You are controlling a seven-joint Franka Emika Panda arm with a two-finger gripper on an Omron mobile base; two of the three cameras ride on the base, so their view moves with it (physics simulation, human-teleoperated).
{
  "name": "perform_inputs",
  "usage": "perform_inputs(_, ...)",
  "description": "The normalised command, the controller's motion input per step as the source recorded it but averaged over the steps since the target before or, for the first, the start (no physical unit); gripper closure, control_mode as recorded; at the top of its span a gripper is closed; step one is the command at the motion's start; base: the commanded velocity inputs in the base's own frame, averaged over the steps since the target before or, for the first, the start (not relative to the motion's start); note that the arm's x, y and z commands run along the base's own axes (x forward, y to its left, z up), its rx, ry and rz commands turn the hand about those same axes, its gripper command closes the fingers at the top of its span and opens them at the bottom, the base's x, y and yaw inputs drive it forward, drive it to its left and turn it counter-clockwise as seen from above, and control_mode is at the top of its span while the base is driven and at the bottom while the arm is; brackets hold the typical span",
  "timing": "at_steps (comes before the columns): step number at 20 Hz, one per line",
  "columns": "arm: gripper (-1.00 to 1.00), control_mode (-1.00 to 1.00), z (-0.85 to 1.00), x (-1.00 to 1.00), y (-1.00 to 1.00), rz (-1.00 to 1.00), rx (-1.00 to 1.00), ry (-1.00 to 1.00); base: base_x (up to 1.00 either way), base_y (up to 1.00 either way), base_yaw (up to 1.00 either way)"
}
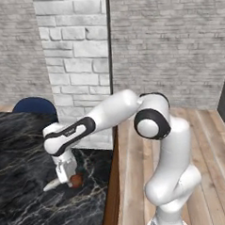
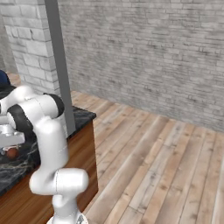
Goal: Open the fridge, remove the apple, lime, and fish, and place them on any counter.
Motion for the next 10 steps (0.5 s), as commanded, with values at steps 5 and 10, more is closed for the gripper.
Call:
perform_inputs(5,-1.0,-1.0,0.59,-0.57,-0.44,-0.08,0.02,-0.2,0.0,0.0,0.0)
perform_inputs(10,-1.0,-1.0,0.88,-0.2,-0.77,-0.15,0.0,-0.31,0.0,0.0,0.0)
